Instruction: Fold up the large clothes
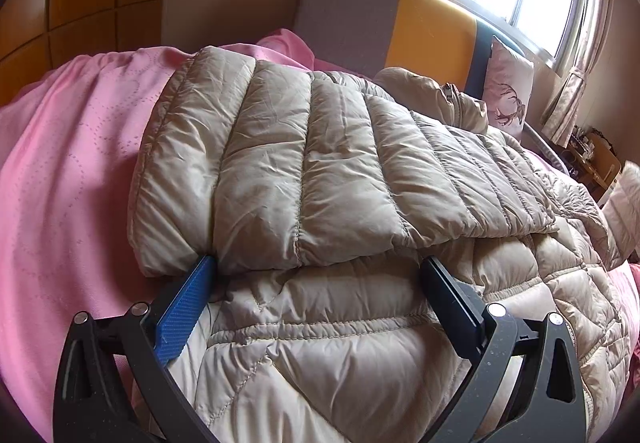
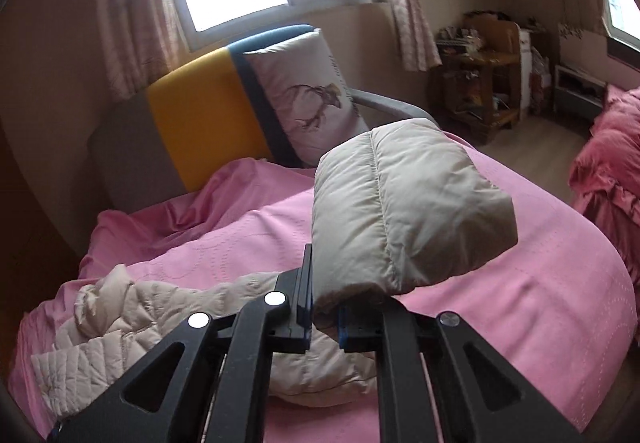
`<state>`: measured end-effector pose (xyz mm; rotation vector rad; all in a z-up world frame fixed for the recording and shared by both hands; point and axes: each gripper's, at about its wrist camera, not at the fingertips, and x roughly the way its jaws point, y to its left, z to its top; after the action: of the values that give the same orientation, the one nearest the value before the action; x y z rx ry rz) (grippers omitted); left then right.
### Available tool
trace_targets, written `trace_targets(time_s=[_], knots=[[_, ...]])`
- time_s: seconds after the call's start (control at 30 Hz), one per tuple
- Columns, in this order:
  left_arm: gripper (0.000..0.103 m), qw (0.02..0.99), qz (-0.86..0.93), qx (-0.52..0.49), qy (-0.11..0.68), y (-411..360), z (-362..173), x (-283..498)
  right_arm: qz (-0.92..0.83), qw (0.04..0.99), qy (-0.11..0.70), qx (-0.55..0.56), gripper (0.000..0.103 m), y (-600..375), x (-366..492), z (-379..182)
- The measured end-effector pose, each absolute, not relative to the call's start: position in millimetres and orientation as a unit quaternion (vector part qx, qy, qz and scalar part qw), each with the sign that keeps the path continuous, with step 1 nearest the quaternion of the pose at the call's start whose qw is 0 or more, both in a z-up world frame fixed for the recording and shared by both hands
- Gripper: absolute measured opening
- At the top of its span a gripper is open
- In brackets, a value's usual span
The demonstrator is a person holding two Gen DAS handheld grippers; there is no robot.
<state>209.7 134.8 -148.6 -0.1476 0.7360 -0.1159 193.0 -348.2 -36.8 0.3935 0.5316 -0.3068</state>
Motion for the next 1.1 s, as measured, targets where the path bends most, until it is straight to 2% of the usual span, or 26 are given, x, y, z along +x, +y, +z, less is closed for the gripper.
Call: trace_targets(time_s=[0.17, 0.33, 0.43, 0.67, 0.7, 0.77, 0.8, 0.87, 0.93, 1.1], knots=[[0.099, 0.929, -0.057, -0.073, 0.359, 134.3, -148.7, 209.1, -0.082, 0.958, 0.244, 0.125, 0.008, -264.7, 217.5, -14.4], [0.099, 0.929, -0.057, -0.072, 0.359, 134.3, -148.9, 209.2, -0.005, 0.967, 0.244, 0.074, 0.008, -176.1, 242.4, -19.1], [0.099, 0.929, -0.057, -0.073, 0.359, 134.3, -148.8, 209.0, 0.050, 0.962, 0.265, 0.044, 0.008, -120.1, 260.6, -38.0], [0.099, 0.929, -0.057, -0.074, 0.359, 134.5, -149.2, 208.9, 0.137, 0.928, 0.344, -0.039, 0.009, -20.0, 286.3, -119.9], [0.099, 0.929, -0.057, -0.074, 0.359, 134.3, -149.2, 208.7, 0.150, 0.921, 0.356, -0.045, 0.014, -12.0, 288.1, -131.8], [0.099, 0.929, -0.057, -0.074, 0.359, 134.5, -149.3, 208.9, 0.175, 0.910, 0.373, -0.054, 0.034, -1.3, 284.0, -149.4], [0.099, 0.929, -0.057, -0.074, 0.359, 134.4, -149.5, 208.9, 0.190, 0.905, 0.375, -0.057, 0.049, 0.6, 279.8, -153.2], [0.099, 0.928, -0.057, -0.073, 0.361, 133.9, -150.0, 209.1, 0.210, 0.906, 0.362, -0.067, 0.058, -1.0, 264.8, -153.0], [0.099, 0.927, -0.057, -0.072, 0.363, 133.7, -150.0, 209.9, 0.216, 0.910, 0.346, -0.075, 0.074, -7.0, 252.4, -149.8], [0.099, 0.925, -0.064, -0.081, 0.365, 133.3, -132.2, 200.3, 0.156, 0.933, 0.320, -0.049, 0.084, -55.5, 230.8, -146.7]])
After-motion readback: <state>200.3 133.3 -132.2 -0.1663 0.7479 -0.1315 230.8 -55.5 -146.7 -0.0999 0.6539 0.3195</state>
